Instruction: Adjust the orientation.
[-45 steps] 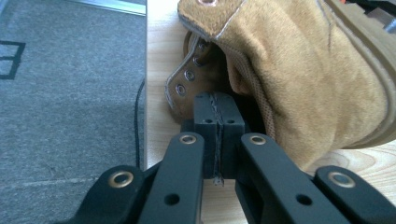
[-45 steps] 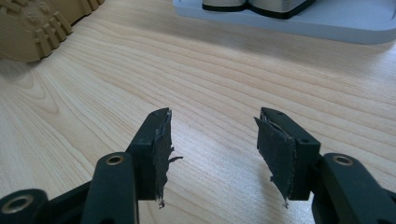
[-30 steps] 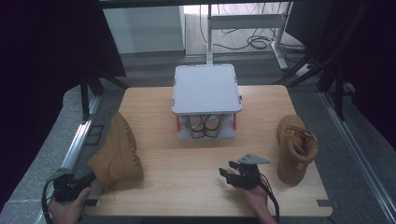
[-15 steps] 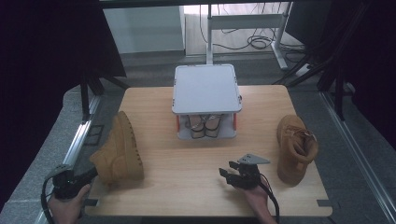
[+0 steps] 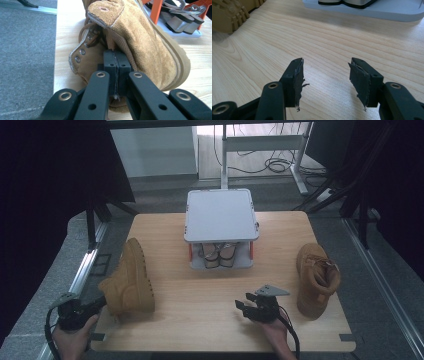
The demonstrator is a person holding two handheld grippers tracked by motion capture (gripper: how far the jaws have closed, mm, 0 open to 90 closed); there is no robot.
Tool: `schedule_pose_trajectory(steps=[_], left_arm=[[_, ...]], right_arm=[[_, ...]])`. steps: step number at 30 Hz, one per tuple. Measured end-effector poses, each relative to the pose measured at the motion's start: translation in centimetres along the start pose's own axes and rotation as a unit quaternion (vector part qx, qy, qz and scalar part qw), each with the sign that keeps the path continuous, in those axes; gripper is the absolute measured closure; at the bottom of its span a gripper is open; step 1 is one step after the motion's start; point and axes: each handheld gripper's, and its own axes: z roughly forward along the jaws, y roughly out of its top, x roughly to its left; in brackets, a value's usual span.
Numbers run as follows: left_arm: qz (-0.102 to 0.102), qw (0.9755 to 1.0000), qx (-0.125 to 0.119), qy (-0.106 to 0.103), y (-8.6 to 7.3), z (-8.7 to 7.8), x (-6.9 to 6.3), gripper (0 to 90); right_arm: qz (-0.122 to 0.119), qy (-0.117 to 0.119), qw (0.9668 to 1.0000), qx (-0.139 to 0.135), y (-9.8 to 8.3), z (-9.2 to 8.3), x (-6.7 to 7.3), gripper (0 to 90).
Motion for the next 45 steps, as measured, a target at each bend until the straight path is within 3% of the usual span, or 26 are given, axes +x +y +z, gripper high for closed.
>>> schedule_pose_trajectory(steps=[31,38,40,43,45], left_arm=[[0.023,0.9993,-0.007,-0.029,1.5,0.5,-2.3,89.1],[0.043,0.9979,0.006,-0.048,2.3,1.8,-4.3,88.9],[0.041,0.9964,-0.008,-0.073,2.7,2.2,-5.0,89.5],[0.069,0.9953,-0.001,-0.068,3.8,3.0,-6.9,89.7],[0.083,0.9933,0.005,-0.081,4.7,4.0,-8.5,89.7]], right_arm=[[-0.001,-0.005,1.0,0.004,-0.3,-0.2,-0.4,44.8],[0.0,-0.006,1.0,0.006,-0.3,-0.2,-0.4,44.8],[0.0,-0.006,1.0,0.005,-0.4,-0.2,-0.4,44.8],[0.0,-0.008,1.0,0.006,-0.5,-0.2,-0.5,44.8],[0.0,-0.007,1.0,0.006,-0.5,-0.2,-0.5,44.8]])
